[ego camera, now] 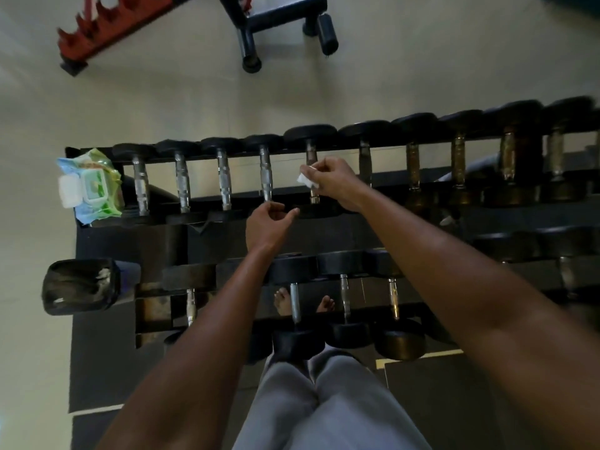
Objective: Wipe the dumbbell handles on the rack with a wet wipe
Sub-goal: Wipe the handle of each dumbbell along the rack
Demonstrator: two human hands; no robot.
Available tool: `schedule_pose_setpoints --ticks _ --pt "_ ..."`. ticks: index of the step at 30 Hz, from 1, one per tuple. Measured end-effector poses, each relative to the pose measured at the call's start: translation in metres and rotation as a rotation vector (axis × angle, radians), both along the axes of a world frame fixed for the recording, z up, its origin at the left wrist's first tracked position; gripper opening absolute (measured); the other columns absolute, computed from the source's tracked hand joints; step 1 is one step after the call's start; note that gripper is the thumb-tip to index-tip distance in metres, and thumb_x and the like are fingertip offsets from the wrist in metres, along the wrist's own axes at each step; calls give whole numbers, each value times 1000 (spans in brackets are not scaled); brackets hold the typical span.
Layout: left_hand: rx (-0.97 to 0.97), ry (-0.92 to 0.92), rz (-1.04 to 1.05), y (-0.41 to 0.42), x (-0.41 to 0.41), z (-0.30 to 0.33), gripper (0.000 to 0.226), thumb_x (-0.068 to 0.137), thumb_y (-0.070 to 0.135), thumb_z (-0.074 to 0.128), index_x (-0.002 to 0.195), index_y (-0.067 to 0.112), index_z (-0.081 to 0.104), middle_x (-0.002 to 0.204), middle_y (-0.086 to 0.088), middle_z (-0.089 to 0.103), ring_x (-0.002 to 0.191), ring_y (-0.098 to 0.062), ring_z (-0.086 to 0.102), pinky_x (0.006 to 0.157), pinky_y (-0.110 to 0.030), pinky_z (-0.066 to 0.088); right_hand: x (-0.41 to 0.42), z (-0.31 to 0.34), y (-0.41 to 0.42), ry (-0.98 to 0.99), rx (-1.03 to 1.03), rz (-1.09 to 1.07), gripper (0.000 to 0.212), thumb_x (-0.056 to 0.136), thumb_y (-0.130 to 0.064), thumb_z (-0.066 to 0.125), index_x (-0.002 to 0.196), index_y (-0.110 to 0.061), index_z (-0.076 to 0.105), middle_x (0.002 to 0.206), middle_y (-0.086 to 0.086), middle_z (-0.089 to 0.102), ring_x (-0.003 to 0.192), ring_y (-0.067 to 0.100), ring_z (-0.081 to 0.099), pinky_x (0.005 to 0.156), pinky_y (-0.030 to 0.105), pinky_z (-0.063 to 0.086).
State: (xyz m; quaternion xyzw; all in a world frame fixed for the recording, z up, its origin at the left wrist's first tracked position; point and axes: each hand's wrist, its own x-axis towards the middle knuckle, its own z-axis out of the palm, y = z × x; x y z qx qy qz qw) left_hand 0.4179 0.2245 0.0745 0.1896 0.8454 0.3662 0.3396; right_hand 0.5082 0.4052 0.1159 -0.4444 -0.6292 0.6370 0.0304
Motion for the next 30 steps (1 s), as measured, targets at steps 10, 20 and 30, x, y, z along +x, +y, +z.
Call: schedule_pose_setpoints --ticks 10,20,30 --pt "22 3 -68 20 6 -30 42 92 46 80 123 18 71 116 5 66 97 -2 64 77 -9 43 1 -26 9 -203 209 25 27 103 -42 69 115 -18 73 106 4 73 94 19 74 81 36 65" --pt "63 -21 0 28 25 -38 57 87 53 86 127 19 63 129 3 47 109 -8 54 82 -6 39 10 -42 19 -322 539 296 29 104 -15 66 133 -20 68 123 4 70 109 17 66 86 29 55" --pt "92 -22 170 31 50 -45 57 89 48 86 134 22 61 141 1 45 115 -4 48 81 0 37 12 -59 41 -214 1020 811 20 104 -33 64 112 -22 79 116 -1 61 104 18 56 80 34 50"
